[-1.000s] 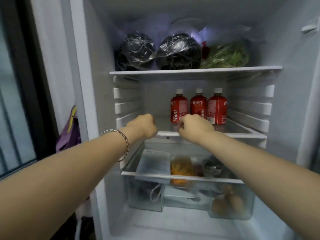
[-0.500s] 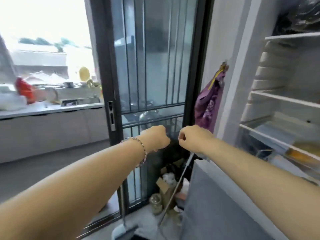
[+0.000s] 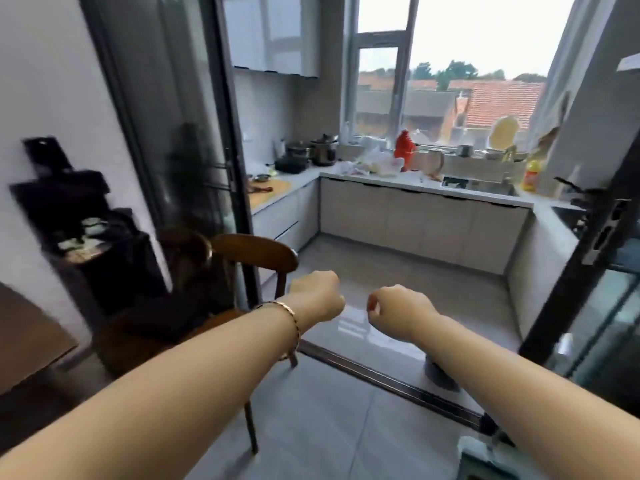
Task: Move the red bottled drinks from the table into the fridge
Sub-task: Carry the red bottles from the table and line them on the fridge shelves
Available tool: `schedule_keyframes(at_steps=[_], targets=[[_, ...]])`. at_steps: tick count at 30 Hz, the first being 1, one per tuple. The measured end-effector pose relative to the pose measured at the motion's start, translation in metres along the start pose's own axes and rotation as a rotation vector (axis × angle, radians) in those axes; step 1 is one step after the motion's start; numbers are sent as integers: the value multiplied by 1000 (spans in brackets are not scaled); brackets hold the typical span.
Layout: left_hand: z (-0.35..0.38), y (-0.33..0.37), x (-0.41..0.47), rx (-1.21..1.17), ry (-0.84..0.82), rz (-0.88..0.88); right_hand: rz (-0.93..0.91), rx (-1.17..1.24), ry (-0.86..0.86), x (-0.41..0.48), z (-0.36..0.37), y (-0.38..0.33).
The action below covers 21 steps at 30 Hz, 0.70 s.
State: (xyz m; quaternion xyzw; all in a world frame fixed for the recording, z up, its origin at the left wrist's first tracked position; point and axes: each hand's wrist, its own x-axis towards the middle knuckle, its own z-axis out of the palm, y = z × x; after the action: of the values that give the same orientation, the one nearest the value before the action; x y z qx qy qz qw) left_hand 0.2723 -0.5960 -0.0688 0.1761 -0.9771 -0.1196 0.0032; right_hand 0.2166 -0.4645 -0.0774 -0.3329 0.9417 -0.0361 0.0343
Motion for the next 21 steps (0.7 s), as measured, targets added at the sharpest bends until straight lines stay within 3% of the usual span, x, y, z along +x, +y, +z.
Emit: schedule_keyframes(at_steps=[8,21], targets=[[-49,-305,-123,-29,46,-479,-456,66,-77,51,45,-321],[-91,-617,-261,-57,210,-982,-922,-18,-172,97,106,-688]])
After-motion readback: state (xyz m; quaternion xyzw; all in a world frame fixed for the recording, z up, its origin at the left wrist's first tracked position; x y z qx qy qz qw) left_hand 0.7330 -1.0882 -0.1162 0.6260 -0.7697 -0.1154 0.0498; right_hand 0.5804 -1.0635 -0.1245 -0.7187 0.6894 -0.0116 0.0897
